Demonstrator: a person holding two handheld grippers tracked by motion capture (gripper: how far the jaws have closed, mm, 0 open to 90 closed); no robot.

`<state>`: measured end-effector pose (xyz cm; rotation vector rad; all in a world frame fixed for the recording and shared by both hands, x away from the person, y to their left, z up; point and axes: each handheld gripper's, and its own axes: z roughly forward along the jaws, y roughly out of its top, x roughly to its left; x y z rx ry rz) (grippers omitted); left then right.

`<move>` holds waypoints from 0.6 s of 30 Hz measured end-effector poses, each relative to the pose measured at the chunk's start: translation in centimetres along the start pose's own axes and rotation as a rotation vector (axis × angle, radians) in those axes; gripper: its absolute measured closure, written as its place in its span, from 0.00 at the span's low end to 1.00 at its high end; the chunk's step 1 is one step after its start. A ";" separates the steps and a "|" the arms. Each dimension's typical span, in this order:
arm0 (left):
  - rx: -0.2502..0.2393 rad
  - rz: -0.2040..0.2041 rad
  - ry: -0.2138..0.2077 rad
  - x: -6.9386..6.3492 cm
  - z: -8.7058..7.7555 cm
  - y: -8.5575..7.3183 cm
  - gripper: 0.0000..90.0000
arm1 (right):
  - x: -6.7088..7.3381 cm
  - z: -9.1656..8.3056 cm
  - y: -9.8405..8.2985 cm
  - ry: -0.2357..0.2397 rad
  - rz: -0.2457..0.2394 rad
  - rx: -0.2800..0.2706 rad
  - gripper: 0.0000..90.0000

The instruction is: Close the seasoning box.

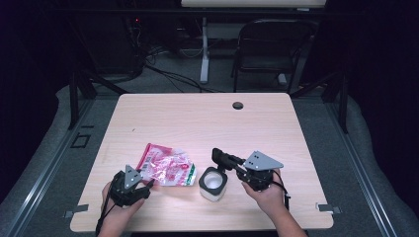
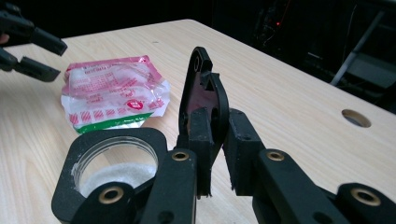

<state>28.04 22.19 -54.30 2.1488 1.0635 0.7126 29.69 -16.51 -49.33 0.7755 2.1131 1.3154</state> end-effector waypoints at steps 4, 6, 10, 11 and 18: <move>0.003 0.000 0.002 0.1 0.0 0.0 0.45 | 0.7 -0.1 0.1 -0.019 -0.058 0.006 0.91; -0.001 0.000 0.000 0.1 0.0 0.0 0.45 | 0.9 -0.1 0.2 -0.022 -0.070 0.007 0.92; 0.001 -0.001 -0.002 0.1 0.0 0.0 0.45 | 1.0 -0.1 0.2 -0.009 -0.056 0.001 0.89; 0.001 -0.004 -0.002 0.1 0.0 -0.1 0.45 | 1.1 -0.1 0.2 -0.001 -0.051 0.000 0.88; 0.000 -0.008 0.001 0.2 0.1 0.0 0.45 | 1.4 -0.2 0.2 0.013 -0.040 -0.009 0.83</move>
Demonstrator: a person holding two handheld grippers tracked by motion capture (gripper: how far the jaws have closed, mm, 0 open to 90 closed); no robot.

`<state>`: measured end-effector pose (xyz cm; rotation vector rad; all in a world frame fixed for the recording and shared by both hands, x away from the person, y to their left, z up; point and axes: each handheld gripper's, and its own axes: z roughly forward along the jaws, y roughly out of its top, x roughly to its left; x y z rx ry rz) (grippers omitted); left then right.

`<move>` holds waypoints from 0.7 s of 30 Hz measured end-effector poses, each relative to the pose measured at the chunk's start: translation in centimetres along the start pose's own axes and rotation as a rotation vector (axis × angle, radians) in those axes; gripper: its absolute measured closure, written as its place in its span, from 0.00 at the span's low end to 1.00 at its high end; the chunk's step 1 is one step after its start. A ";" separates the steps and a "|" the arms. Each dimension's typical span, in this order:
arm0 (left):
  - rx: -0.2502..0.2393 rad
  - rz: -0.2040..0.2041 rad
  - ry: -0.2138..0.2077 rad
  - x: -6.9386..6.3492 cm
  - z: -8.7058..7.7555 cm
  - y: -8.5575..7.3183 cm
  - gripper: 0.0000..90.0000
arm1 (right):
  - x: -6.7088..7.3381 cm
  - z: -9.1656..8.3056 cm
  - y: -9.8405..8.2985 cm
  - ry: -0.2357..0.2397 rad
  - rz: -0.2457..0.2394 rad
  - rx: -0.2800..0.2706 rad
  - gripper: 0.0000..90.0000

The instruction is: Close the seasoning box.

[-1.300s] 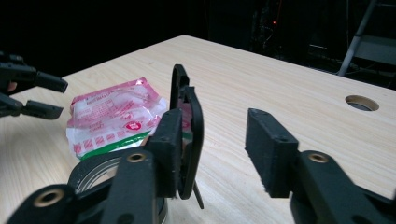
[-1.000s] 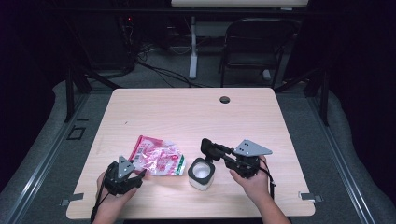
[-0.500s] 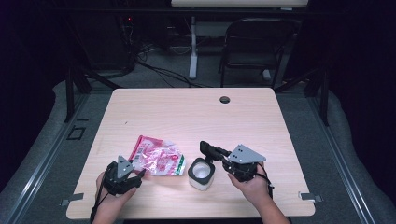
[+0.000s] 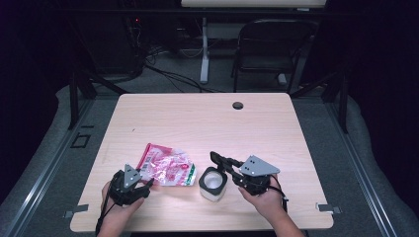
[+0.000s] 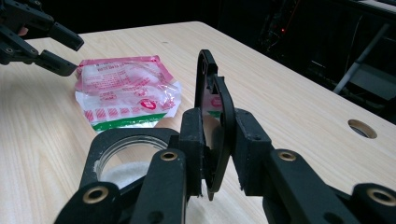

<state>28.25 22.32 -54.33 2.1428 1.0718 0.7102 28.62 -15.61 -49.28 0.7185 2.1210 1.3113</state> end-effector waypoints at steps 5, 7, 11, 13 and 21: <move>-0.001 -0.002 0.000 0.0 0.0 0.0 0.45 | 0.0 -0.1 0.0 0.008 0.007 -0.002 0.83; 0.000 -0.003 0.000 0.0 0.0 0.0 0.45 | 0.1 -0.2 0.0 0.010 0.004 0.000 0.83; 0.001 -0.001 -0.001 0.1 0.1 0.0 0.45 | 0.3 -0.2 0.0 0.012 -0.002 -0.005 0.84; 0.002 -0.003 -0.001 0.1 0.1 0.0 0.45 | 0.3 -0.3 0.0 0.012 -0.004 -0.005 0.84; 0.002 -0.001 -0.001 0.1 0.1 0.0 0.45 | 0.6 -0.4 0.1 0.016 -0.007 -0.010 0.85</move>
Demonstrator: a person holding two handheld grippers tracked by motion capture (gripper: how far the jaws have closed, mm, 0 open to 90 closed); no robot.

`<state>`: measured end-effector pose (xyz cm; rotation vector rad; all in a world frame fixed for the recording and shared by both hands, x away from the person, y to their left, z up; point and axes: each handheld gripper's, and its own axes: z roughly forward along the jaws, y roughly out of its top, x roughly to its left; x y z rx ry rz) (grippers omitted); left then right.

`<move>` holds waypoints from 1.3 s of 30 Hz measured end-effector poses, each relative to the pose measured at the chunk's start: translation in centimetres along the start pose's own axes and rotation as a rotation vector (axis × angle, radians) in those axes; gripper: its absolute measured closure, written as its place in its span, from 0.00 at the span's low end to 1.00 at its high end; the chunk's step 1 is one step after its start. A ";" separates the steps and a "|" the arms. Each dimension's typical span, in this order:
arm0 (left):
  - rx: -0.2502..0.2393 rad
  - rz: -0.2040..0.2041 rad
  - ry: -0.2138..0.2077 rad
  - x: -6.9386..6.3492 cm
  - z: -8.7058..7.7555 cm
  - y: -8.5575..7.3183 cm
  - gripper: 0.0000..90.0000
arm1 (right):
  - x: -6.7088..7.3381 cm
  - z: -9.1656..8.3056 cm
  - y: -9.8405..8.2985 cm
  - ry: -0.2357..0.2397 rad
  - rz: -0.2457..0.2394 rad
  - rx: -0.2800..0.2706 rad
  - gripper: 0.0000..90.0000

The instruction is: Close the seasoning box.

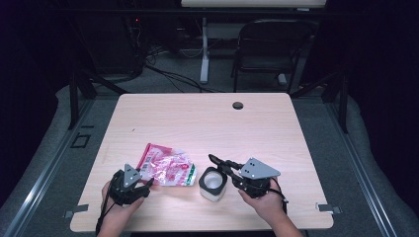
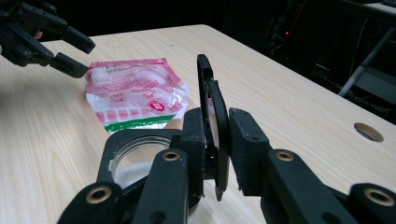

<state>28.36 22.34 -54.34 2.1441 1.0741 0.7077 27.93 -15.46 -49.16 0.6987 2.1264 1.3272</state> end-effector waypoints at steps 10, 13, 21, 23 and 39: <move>-0.005 -0.005 0.004 0.1 -0.1 0.0 0.45 | 0.5 0.1 0.0 0.000 -0.035 0.015 0.86; -0.007 -0.006 0.005 0.1 -0.1 0.0 0.45 | 0.7 0.1 0.0 0.007 -0.038 0.014 0.86; -0.007 -0.006 0.004 0.1 -0.1 0.0 0.45 | 1.4 0.2 -0.1 0.017 -0.062 0.027 0.85; -0.006 -0.006 0.005 0.1 -0.1 0.0 0.45 | 1.5 0.2 -0.1 0.021 -0.068 0.031 0.85; -0.008 -0.007 0.004 0.1 -0.1 0.0 0.45 | 2.3 0.4 -0.6 0.038 -0.097 0.049 0.77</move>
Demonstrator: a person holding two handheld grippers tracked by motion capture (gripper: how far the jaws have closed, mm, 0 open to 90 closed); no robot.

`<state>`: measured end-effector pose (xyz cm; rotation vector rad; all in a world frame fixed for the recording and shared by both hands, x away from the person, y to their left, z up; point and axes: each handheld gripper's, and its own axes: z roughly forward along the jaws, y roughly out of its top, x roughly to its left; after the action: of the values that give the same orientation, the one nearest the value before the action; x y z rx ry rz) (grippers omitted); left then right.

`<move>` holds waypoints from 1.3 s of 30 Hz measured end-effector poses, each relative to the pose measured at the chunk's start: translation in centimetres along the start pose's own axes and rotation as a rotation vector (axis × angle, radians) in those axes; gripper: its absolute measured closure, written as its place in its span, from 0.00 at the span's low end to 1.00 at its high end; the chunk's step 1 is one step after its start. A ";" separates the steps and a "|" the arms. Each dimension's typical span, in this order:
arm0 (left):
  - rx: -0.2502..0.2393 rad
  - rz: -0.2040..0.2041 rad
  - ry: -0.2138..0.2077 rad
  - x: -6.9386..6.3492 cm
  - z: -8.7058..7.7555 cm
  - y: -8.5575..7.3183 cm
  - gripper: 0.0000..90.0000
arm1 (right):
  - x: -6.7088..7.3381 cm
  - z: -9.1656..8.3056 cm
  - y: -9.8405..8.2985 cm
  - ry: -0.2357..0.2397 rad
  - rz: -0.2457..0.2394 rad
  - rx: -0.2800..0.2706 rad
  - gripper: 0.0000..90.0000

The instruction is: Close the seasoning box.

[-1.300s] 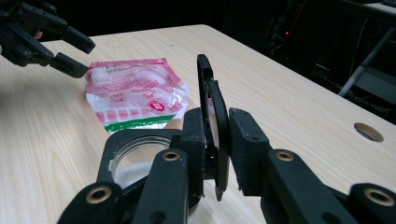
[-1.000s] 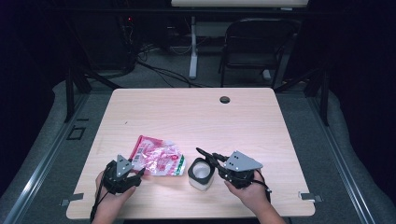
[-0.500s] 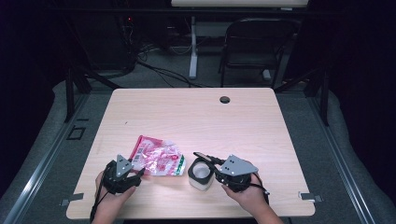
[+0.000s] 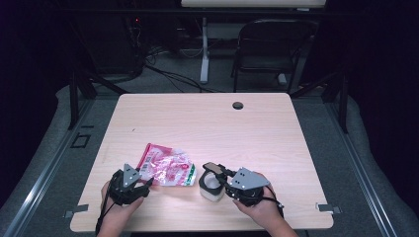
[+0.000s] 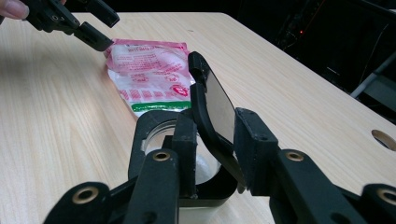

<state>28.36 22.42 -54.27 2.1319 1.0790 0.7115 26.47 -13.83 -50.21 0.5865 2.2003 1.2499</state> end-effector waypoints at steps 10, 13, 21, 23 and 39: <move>0.001 0.001 -0.002 0.0 0.0 0.0 0.45 | 0.2 0.2 -0.2 0.008 0.000 0.003 0.74; 0.001 0.000 -0.002 0.0 0.0 0.0 0.45 | 0.2 0.2 -0.2 0.008 -0.007 0.007 0.73; 0.001 0.000 -0.002 0.0 0.0 0.0 0.45 | 0.3 0.3 -0.3 0.014 -0.016 0.012 0.72; 0.001 0.000 -0.002 0.0 0.0 0.0 0.45 | 0.3 0.3 -0.3 0.016 -0.017 0.014 0.71; 0.002 -0.002 -0.001 0.0 0.0 0.0 0.45 | 0.8 0.7 -0.4 0.020 -0.026 0.019 0.54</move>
<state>28.39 22.46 -54.30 2.1325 1.0809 0.7088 26.27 -13.09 -51.00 0.5531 2.2321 1.2275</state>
